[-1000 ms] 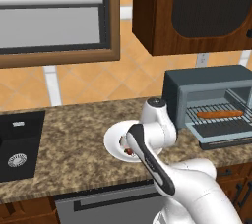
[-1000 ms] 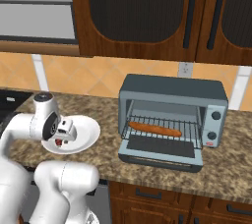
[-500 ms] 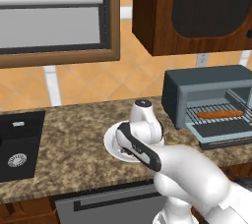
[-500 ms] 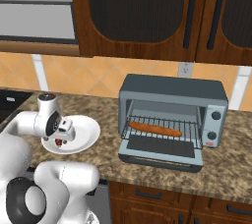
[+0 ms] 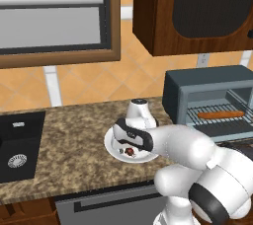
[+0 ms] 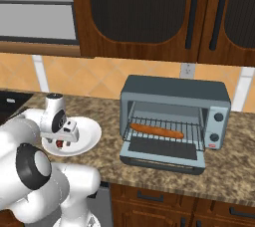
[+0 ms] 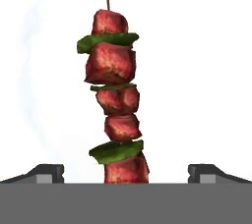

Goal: Pick up the kebab skewer and baguette bread, and place them inside the toaster oven. Close the toaster oven door and start by setting the timer.

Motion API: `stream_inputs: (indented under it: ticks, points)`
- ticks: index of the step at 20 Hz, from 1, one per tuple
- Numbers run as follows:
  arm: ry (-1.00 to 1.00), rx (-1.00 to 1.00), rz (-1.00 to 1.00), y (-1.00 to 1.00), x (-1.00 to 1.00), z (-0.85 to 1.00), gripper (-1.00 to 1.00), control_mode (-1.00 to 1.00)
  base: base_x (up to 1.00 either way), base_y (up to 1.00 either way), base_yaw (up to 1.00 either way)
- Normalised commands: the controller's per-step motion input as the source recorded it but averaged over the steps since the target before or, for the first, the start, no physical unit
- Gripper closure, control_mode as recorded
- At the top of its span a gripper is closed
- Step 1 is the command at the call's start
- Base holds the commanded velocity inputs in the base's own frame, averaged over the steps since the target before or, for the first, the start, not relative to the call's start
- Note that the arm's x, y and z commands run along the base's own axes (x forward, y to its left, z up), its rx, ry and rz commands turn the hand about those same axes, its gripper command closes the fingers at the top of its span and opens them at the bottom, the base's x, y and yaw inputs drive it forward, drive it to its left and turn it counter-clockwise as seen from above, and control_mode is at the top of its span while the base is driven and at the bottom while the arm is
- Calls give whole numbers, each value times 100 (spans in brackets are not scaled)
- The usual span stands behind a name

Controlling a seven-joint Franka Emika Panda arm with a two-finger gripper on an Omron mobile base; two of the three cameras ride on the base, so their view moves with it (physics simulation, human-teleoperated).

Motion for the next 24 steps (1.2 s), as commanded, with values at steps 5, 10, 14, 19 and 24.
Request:
stream_inputs:
  ticks: [5, 10, 14, 19, 24]
  points:
    - [0, 0, 0, 0, 12, -26, -100, -100, 0, 0, 0]
    - [0, 0, 0, 0, -7, -12, 100, -100, 0, 0, 0]
    - [0, 0, 0, 0, -27, -3, 100, -100, 0, 0, 0]
    - [0, 0, 0, -10, -9, -8, 100, -100, 0, 0, 0]
    - [-1, 2, 11, -48, -16, 56, 100, -100, 0, 0, 0]
